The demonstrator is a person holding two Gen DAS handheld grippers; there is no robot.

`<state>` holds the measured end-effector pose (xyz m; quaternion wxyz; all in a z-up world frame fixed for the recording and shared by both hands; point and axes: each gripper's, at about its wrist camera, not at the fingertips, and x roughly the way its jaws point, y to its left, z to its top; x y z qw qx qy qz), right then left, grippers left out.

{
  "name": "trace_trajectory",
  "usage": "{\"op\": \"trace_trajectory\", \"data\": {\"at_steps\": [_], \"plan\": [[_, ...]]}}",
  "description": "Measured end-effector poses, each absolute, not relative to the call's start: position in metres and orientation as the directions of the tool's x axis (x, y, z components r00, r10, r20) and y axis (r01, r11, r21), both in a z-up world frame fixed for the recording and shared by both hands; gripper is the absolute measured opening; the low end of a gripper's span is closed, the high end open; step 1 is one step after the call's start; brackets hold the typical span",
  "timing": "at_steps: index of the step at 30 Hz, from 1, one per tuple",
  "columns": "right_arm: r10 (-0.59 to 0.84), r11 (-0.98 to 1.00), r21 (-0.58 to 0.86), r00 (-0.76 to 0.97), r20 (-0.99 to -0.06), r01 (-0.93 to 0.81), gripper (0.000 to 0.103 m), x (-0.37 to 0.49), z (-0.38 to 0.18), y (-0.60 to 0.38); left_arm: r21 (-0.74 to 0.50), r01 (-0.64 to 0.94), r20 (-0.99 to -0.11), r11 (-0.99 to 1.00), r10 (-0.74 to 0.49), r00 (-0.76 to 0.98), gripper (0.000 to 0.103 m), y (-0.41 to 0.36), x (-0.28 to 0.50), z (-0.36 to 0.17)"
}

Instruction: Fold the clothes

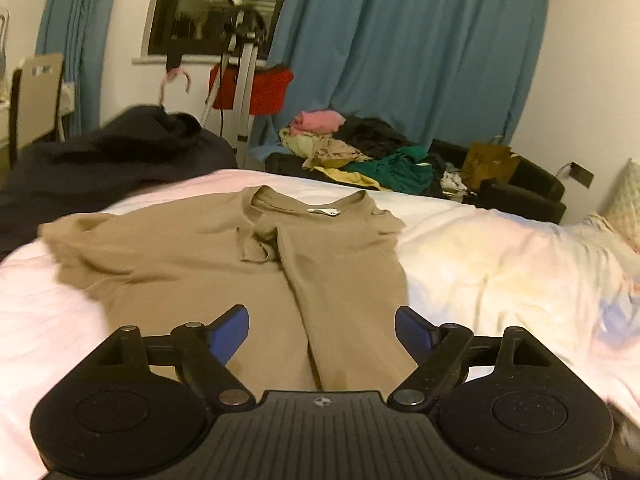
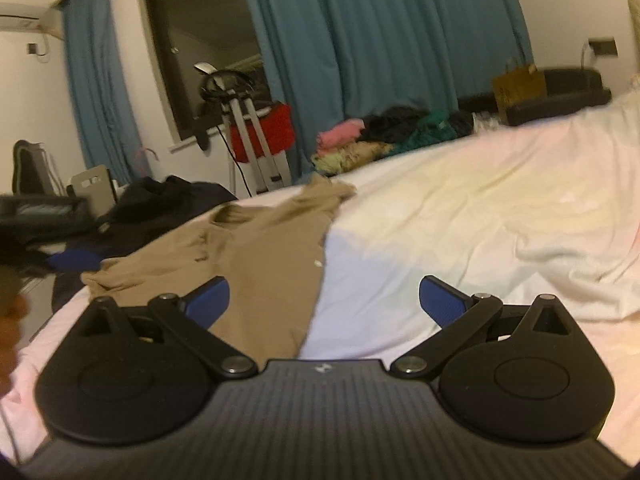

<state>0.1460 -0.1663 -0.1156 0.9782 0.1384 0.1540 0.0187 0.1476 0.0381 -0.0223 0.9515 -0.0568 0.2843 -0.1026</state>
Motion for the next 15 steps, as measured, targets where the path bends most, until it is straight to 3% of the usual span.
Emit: {"op": "trace_trajectory", "data": {"at_steps": [6,10,15], "plan": [[0.078,0.968,0.251,0.979,-0.19,-0.028,0.103,0.104,-0.094,-0.157,-0.218,0.142,-0.511,0.965,-0.237,0.826,0.091,0.05,0.067,-0.024],[0.067,0.971,0.24,0.975,-0.212,-0.014,0.103,0.085,-0.088,-0.15,-0.178,0.175,-0.505,0.968,-0.243,0.829,0.096,0.049,0.037,-0.027],[0.061,0.984,0.175,0.983,-0.173,-0.03,0.103,0.069,-0.081,-0.138,-0.131,0.186,-0.473,0.974,-0.226,0.852,0.102,0.046,0.025,-0.023]]}}
